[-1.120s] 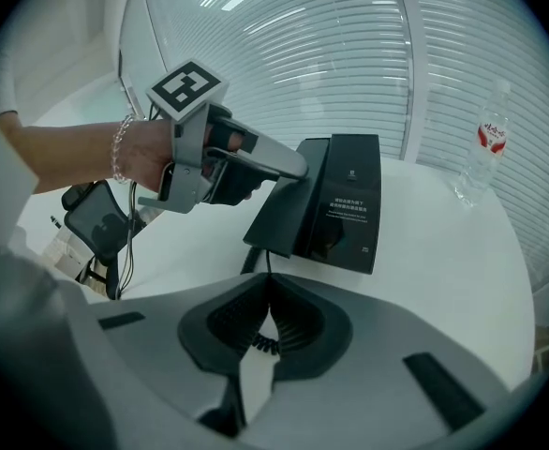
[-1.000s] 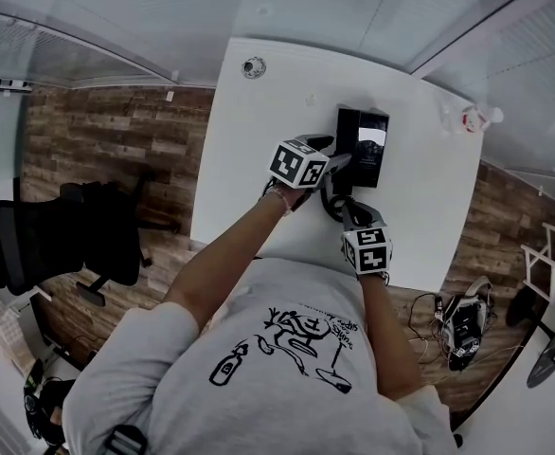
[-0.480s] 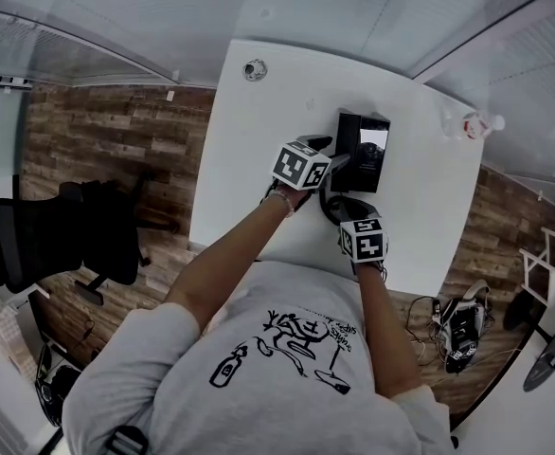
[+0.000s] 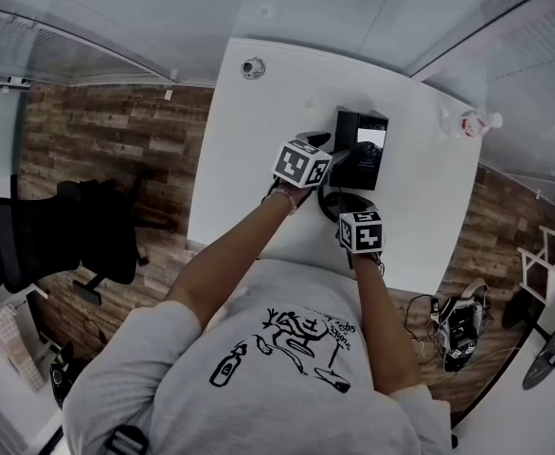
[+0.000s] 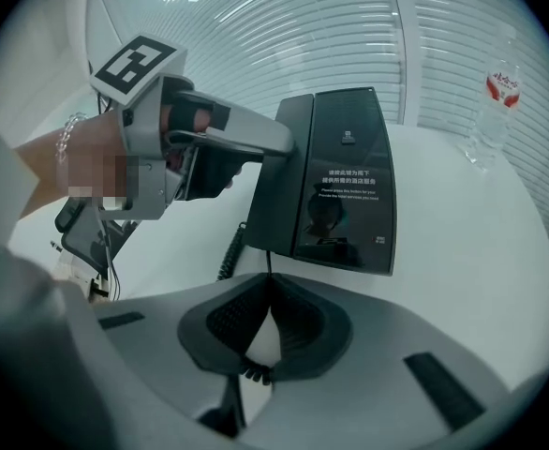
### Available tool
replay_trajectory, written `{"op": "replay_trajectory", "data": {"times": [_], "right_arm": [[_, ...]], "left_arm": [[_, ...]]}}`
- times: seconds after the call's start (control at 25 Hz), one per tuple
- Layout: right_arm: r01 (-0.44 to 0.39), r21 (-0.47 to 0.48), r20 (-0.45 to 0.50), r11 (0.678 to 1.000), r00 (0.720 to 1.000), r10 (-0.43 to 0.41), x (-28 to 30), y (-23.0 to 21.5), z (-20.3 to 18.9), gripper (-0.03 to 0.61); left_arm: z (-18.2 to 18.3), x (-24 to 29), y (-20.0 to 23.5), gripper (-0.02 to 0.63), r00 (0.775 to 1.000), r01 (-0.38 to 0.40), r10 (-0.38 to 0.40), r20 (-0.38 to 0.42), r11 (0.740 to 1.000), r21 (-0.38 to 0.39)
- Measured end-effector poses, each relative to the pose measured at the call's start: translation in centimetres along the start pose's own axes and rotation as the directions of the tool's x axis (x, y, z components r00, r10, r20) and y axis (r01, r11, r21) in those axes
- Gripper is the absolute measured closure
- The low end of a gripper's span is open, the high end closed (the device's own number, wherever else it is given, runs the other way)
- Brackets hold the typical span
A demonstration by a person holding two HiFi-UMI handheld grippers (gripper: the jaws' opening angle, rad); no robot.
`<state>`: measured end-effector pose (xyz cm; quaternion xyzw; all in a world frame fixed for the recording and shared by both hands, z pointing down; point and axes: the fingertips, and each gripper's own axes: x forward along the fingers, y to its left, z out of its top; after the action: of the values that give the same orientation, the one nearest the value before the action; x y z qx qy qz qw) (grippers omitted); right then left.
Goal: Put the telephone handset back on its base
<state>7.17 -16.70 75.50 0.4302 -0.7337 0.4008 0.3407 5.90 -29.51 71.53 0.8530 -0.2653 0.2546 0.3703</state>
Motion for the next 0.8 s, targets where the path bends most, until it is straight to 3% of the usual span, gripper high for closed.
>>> {"op": "replay_trajectory", "data": {"times": [0.12,0.24,0.48,0.64,0.8], "right_arm": [[-0.001,-0.02,0.009,1.0,1.0,0.002,-0.2,0.2,0.1,0.556],[0.003,-0.028,0.018,1.0,1.0,-0.002,-0.7,0.1,-0.1,0.463],[0.035,-0.057,0.107,0.998,0.994,-0.029,-3.9,-0.8,0.1,0.451],[0.099,-0.098,0.25,0.99,0.966,-0.072,-7.9,-1.8,2.4,0.453],[0.132,-0.113,0.372,0.985,0.925,-0.081,-12.3,-2.5,4.9,0.484]], "left_arm": [[-0.1,0.1,-0.1,0.374,1.0,-0.011,0.011,-0.001,1.0,0.011],[-0.2,0.0,0.0,0.373,1.0,-0.026,0.026,0.007,0.999,0.02],[-0.3,-1.9,0.0,0.37,0.994,-0.091,0.089,0.061,0.995,0.039],[-0.4,-4.2,-0.9,0.37,0.986,-0.098,0.098,0.133,0.995,-0.002],[0.0,-7.3,-3.1,0.371,0.97,-0.112,0.108,0.217,0.994,0.008]]}}
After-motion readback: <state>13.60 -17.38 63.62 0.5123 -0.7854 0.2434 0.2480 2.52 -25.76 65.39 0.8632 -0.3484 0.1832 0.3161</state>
